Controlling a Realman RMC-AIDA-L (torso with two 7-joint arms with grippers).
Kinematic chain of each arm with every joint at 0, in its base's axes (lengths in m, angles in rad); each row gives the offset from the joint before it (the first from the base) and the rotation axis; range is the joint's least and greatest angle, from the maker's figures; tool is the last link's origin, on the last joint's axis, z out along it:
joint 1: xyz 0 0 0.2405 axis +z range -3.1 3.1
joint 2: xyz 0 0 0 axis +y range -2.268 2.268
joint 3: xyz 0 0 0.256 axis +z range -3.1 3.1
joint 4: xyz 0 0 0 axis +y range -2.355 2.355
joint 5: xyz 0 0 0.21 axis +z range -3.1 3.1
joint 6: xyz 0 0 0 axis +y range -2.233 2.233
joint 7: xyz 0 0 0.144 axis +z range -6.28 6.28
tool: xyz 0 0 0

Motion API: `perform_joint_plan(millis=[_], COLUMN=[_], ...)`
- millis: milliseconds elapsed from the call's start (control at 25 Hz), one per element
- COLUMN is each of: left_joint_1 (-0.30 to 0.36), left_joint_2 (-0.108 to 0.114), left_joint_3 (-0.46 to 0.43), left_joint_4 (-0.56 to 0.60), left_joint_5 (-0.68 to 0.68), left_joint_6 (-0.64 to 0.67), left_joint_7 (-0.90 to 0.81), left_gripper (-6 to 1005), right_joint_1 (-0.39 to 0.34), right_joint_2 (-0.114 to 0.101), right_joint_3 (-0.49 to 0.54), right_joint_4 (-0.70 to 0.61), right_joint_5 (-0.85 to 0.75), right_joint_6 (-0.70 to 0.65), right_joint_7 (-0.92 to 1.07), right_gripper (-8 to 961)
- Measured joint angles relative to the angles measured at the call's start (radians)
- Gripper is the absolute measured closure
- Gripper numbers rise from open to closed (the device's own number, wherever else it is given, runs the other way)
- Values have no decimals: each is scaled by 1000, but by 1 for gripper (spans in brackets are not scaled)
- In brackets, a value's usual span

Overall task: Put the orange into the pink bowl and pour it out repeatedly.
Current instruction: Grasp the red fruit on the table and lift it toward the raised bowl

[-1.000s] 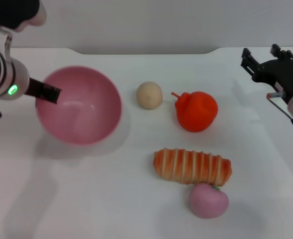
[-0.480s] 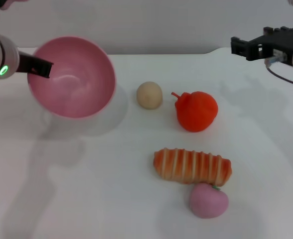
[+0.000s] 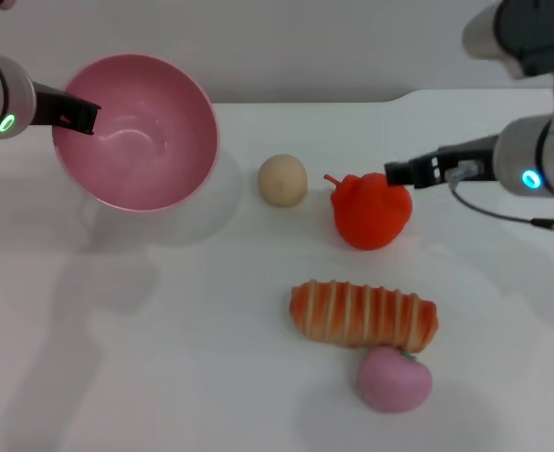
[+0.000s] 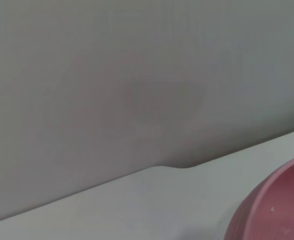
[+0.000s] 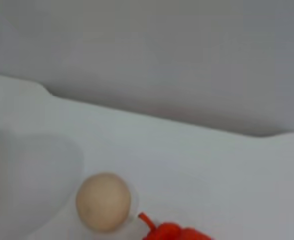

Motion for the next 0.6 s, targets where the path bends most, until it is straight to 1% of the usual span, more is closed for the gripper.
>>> perform_joint_plan(millis=[240,600], left_joint_1=[-1,-6], left_joint_2=[-2,0], left_joint_3=[-2,-3], left_joint_4=[-6,-21], left_joint_5=[-7,-34], left_joint_6=[5,11], left_joint_7=[24,48], left_gripper=[958,958], right_joint_1=[50,135], right_joint_2=[0,1], right_joint_3=[-4,-7], right_joint_4=[118,264], right_joint_5=[61,93], right_joint_6=[-56,-95], right_joint_7=[-5,-31], right_gripper=[280,299])
